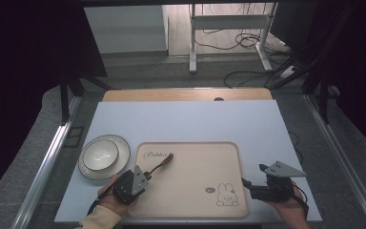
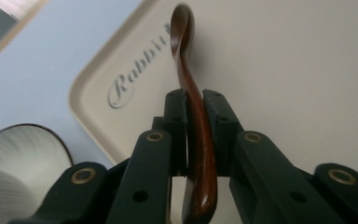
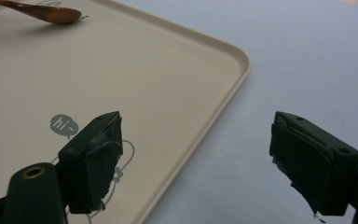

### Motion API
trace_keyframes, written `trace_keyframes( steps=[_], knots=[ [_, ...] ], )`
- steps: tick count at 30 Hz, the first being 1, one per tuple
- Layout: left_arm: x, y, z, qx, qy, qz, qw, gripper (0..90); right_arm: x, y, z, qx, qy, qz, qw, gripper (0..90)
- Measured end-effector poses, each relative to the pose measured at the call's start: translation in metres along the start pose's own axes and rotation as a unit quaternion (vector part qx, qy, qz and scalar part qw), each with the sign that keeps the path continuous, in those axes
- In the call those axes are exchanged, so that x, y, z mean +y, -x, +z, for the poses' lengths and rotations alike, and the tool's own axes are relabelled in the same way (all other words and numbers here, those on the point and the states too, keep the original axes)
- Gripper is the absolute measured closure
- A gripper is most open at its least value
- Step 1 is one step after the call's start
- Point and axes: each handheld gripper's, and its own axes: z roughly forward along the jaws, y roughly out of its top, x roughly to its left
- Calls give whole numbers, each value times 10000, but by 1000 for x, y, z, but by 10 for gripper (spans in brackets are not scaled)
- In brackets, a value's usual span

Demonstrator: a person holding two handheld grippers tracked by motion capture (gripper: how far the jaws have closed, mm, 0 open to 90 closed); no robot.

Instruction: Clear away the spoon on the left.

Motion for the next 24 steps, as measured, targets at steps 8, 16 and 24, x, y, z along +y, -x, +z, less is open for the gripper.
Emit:
trace_keyframes(
  steps=[8,16,24],
  knots=[
    [-1,3,6,-257,-209,68,9994,765,0,0,0,1,-20,-13,10000,174],
    [-1,1,7,-490,-148,-208,9985,556,0,0,0,-3,-39,-29,10000,174],
    [4,-3,1,-463,93,-496,9977,338,-2,1,0,11,-23,36,10000,174]
  ],
)
